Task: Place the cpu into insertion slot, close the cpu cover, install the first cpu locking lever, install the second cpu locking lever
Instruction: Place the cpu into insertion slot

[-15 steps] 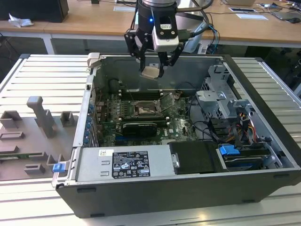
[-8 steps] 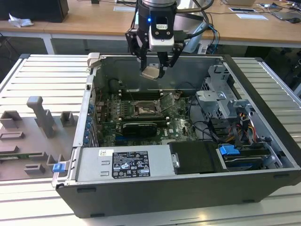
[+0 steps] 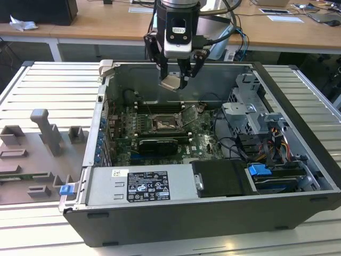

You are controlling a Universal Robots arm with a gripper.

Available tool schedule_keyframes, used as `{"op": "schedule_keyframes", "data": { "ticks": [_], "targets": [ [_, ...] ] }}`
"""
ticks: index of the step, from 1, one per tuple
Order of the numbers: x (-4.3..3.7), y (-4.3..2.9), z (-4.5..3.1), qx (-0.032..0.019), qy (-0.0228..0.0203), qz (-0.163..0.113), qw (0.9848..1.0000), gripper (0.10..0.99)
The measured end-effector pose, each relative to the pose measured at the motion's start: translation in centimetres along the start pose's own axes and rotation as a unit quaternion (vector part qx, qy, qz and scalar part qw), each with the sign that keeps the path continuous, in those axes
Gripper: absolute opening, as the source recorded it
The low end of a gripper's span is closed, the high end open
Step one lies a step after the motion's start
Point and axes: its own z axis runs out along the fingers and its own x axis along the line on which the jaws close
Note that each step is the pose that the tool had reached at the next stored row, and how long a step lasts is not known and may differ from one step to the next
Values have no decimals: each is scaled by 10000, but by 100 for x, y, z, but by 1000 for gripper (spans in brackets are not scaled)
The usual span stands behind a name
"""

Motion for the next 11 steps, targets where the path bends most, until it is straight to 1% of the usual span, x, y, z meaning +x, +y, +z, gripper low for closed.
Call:
{"op": "schedule_keyframes", "data": {
  "ticks": [3,5,11],
  "targets": [
    [0,0,2,-5,-20,227,9997,541],
    [0,0,2,-7,-29,331,9994,541],
    [0,0,5,-13,-59,656,9978,541]
  ]
}}
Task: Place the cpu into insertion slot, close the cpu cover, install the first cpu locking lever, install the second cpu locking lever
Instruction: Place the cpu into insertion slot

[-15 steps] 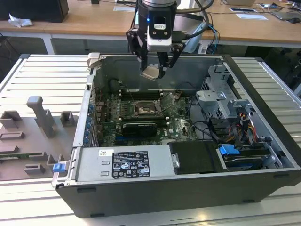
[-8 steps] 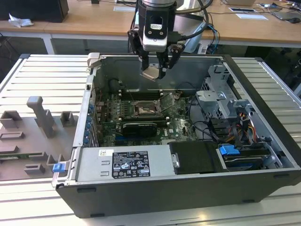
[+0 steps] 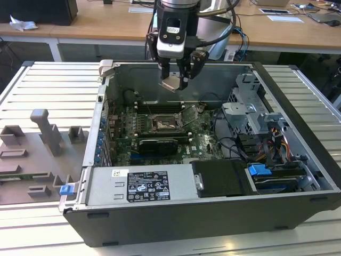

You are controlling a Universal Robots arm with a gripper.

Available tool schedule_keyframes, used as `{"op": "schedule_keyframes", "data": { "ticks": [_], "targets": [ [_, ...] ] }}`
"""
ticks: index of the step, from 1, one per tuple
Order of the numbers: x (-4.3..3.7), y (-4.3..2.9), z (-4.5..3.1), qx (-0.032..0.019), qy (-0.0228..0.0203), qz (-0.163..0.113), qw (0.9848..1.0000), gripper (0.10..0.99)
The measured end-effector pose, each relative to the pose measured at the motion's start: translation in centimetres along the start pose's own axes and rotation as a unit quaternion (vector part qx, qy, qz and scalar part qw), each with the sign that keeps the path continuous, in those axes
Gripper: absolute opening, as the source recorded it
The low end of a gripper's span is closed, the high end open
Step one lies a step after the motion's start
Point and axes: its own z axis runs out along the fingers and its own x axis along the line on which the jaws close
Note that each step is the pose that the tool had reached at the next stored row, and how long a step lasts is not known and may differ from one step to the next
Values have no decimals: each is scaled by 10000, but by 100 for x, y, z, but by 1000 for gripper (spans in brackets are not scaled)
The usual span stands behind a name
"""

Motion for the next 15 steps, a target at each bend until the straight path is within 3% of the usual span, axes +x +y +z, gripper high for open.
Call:
{"op": "schedule_keyframes", "data": {
  "ticks": [7,10,14,15],
  "targets": [
    [0,0,4,-10,-44,491,9988,541],
    [0,-1,9,-18,-81,909,9958,541],
    [0,-2,18,-22,-108,1181,9929,541],
    [0,-2,23,-24,-119,1305,9914,541]
  ]
}}
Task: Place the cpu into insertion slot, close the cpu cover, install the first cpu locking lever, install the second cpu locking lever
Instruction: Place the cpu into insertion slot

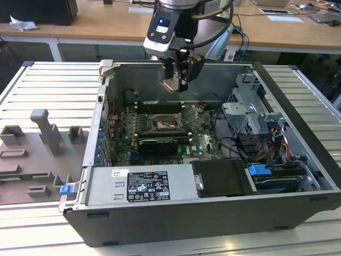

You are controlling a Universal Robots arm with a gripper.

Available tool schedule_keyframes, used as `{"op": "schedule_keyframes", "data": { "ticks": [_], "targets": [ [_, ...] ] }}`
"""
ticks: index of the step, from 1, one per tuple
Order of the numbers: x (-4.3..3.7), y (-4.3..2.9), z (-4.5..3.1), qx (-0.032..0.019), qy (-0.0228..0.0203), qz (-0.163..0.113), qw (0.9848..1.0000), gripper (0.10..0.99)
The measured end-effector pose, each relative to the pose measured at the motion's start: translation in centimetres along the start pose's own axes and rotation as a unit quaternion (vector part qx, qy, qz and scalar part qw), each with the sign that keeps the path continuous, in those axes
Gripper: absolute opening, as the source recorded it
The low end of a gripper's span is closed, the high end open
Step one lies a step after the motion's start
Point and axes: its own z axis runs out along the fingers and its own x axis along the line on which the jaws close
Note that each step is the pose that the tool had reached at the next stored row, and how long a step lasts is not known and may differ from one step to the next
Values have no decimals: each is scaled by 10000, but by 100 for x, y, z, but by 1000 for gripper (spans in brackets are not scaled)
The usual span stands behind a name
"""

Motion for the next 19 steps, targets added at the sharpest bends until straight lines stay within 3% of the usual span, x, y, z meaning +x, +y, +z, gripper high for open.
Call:
{"op": "schedule_keyframes", "data": {
  "ticks": [2,6,15,19],
  "targets": [
    [0,-1,12,-6,-33,365,9993,541],
    [1,-5,24,-11,-58,642,9979,541],
    [0,-10,76,-7,-76,730,9973,541],
    [-1,-8,85,-13,-108,1083,9941,541]
  ]
}}
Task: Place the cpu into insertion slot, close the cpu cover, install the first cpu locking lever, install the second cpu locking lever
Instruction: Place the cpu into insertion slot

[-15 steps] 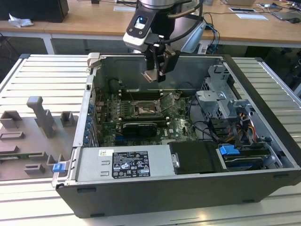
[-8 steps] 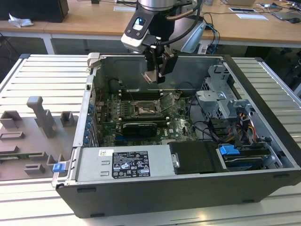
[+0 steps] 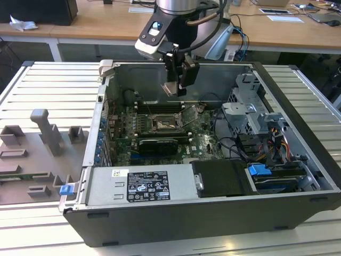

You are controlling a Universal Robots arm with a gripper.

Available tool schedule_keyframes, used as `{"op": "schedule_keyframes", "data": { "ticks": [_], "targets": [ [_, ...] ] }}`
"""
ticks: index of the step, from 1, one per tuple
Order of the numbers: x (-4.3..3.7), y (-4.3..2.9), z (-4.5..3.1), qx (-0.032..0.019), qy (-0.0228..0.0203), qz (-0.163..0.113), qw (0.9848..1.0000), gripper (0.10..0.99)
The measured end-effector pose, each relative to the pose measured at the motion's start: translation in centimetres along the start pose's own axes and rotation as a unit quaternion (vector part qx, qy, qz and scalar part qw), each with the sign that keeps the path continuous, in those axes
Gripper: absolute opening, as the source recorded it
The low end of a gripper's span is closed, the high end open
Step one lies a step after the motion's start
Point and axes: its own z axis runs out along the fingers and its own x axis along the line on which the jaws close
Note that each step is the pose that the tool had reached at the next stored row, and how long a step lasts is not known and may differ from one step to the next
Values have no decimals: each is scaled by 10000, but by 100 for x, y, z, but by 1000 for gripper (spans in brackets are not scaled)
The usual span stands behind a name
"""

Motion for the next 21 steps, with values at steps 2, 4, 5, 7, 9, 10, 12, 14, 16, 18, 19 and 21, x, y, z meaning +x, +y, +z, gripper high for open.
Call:
{"op": "schedule_keyframes", "data": {
  "ticks": [2,4,5,7,9,10,12,14,16,18,19,21],
  "targets": [
    [0,-2,23,-3,-23,245,9997,541],
    [-1,-5,60,-5,-47,527,9986,541],
    [-1,-6,71,-5,-54,609,9981,541],
    [-1,-8,95,-6,-72,823,9966,541],
    [-2,-10,112,-8,-87,1002,9949,541],
    [-2,-10,119,-9,-95,1091,9940,541],
    [-2,-12,140,-12,-102,1179,9930,541],
    [-3,-14,161,-11,-103,1182,9929,541],
    [-3,-15,173,-11,-103,1183,9929,541],
    [-3,-17,189,-11,-103,1183,9929,541],
    [-3,-17,194,-11,-103,1183,9929,541],
    [-3,-17,200,-10,-106,1191,9928,541]
  ]
}}
